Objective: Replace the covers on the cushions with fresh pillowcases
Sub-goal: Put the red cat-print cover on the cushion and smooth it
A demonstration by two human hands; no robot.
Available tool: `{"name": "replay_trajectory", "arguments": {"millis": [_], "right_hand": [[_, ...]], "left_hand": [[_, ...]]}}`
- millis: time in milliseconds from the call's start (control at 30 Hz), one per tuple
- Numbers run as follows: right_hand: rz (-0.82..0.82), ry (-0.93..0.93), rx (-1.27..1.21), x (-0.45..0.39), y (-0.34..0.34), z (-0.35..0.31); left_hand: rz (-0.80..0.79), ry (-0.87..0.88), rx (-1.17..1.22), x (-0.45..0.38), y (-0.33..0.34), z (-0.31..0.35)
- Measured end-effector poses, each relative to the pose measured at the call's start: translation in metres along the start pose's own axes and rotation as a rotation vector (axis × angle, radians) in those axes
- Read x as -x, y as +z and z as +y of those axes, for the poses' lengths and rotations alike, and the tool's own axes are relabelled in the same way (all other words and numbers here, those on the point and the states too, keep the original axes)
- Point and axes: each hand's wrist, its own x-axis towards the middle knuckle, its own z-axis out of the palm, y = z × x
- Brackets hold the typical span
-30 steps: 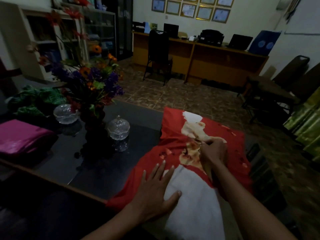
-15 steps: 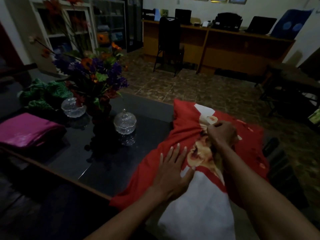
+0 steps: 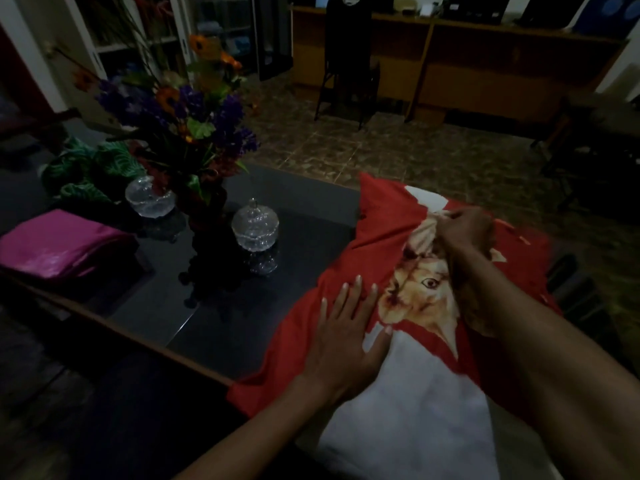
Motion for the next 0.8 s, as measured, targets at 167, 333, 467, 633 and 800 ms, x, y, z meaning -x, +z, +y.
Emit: {"name": "replay_trajectory", "arguments": {"millis": [167,333,467,633,800], "right_hand": [[-0.031,0.073,-0.106,-0.017,-0.022,0.027],[-0.156,-0.228,-0.025,0.024,-0.023,0.033],[-0.113,-0.32,-0.016,0.07,-0.031,0.034],[-0.3,-0.362,-0.054,0.14,-0.048,0.047],[-0.237,-0.31,-0.023,0.137,-0.067,0.054]], "left_hand": [[-0.015,-0.007,-0.01,0.006,-0.002,0.0],[-0.023,0.007,0.007,0.002,-0.002,-0.001],[-0.045,-0.039,0.056,0.003,-0.008,-0.004],[-0.081,-0.137,0.161,-0.019,-0.035,-0.015],[-0.121,-0.224,0.201,-0.046,-0.076,-0.048]]}}
